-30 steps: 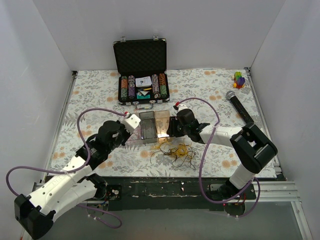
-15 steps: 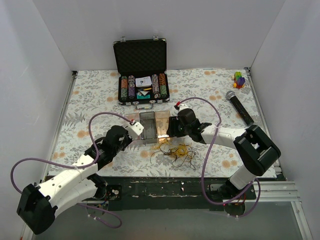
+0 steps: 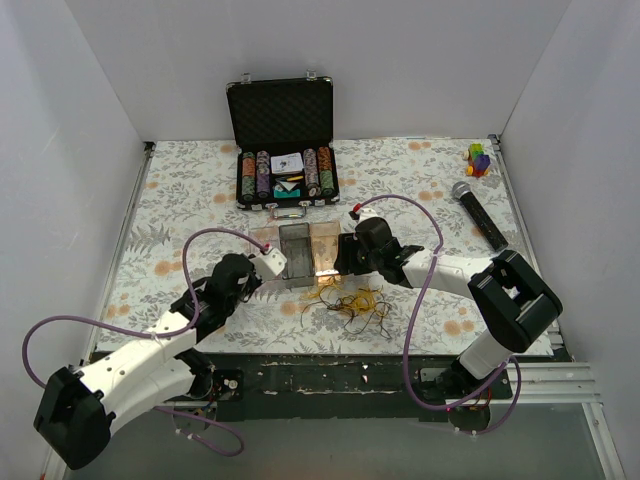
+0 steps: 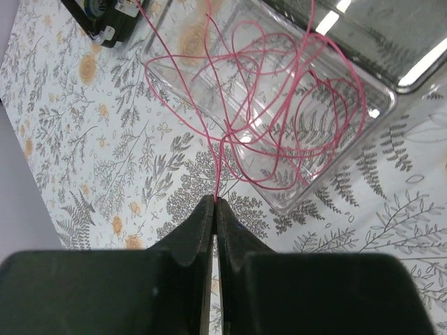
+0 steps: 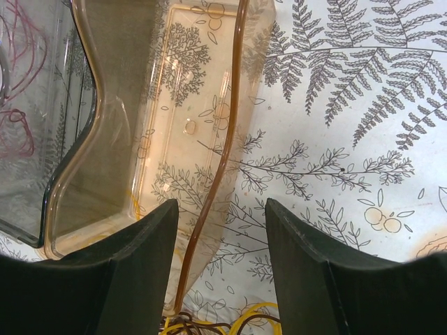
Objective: Untangle the cables
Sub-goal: Place the cable in the bin.
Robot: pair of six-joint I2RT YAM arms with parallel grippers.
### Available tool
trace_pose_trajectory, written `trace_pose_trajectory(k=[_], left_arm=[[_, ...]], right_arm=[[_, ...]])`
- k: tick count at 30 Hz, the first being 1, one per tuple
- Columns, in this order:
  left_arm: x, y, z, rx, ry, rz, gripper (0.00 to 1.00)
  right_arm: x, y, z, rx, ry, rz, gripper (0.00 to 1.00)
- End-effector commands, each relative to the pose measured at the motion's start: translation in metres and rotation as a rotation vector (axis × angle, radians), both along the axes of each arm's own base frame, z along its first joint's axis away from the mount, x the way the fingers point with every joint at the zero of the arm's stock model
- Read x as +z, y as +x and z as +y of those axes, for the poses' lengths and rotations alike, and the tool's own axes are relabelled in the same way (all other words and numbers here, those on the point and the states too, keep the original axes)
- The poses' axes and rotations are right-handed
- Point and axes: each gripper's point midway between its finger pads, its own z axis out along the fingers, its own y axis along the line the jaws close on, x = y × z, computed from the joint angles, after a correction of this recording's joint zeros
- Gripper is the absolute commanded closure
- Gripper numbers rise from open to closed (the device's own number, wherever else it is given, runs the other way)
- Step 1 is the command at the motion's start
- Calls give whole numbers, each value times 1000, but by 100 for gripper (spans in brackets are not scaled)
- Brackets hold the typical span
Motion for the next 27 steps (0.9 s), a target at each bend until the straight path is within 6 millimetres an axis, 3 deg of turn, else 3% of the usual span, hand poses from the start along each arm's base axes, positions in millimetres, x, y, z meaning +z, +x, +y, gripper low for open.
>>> trace_pose_trajectory(k=[1,5,12,15,20,22,24,27], left_arm=[[-8,-1,7,-66,103,-19,100],[1,5,-2,-136,134,-50,100],[37,-10,-54,-433,-14,-100,90],[38,-22,-71,-542,-61,-80,86],[10,-24,-68,-540,-17,15,85],[9,-24,-69,-537,-25,23,84],[12,-23,-72,-530,-48,20,74],[38,-15,-78,-496,-115,-12,62]], right_arm=[[14,4,1,-3,15,-43,39],[16,4,1,-4,20,-43,38],[29,8,2,-11,33,-73,37],[41,10,4,-9,49,-93,37],[61,13,6,-10,80,-127,37],[71,15,9,-6,102,-148,37],[81,18,11,-2,111,-167,37],[96,22,18,11,135,-189,37]])
